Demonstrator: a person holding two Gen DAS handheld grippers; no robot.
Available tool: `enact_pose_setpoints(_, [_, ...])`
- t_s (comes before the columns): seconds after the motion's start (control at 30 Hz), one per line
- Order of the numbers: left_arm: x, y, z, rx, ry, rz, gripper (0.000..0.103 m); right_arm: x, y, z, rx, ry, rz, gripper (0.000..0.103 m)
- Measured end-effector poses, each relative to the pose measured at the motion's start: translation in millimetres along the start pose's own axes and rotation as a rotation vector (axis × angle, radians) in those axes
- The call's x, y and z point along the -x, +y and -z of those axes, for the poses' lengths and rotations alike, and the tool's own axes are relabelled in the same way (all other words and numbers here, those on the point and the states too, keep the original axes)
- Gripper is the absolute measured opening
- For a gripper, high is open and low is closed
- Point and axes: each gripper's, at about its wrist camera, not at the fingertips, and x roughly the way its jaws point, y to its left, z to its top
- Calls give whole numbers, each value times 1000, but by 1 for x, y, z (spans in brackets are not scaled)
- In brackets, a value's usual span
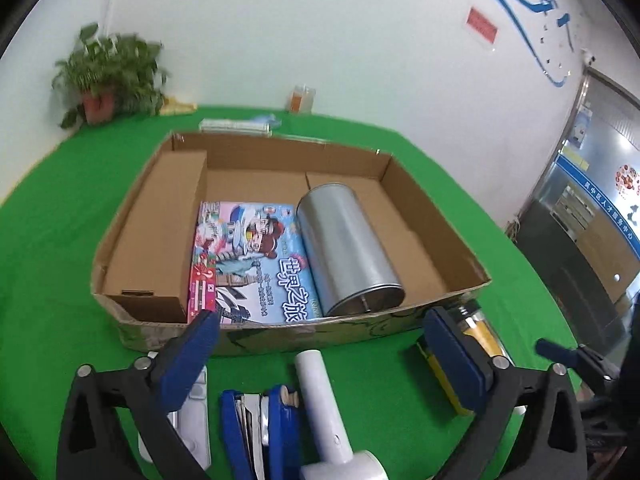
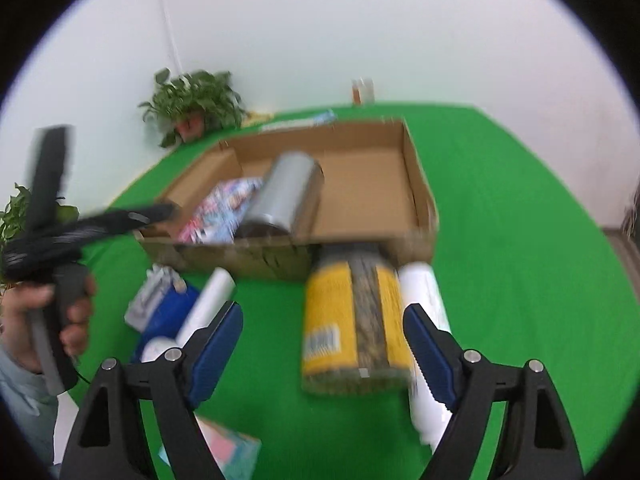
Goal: Organize rigid objects
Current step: 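Move both grippers to the yellow-labelled jar and close them on it, then lift the yellow jar off the table with both grippers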
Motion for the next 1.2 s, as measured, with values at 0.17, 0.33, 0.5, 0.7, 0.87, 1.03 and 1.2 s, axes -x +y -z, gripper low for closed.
enact_pose_setpoints(0.17, [7,-23,17,5,66,80,103,-28,-27,11,-112,104,-37,82])
enact_pose_setpoints(0.33, [-17,-34,24,79,214,190,103,-38,-31,10,-64,110,-32,71])
enact_pose_setpoints(0.5, [-45,-46,29,144,330,318,102,-35,-14,17,4,120,-5,71])
enact_pose_setpoints(0.7, [-72,-59,40,188,466,404,101,-30,12,19,103,149,-213,82])
enact_pose_setpoints(0.87, [-80,-61,48,204,491,410,97,-35,-27,10,-114,189,-320,83])
enact_pose_setpoints(1.03, [-96,-68,53,204,549,384,86,-67,-38,13,-216,306,-363,83])
enact_pose_setpoints(1.2, [-107,-75,56,190,569,350,84,-83,-19,9,-184,359,-417,82])
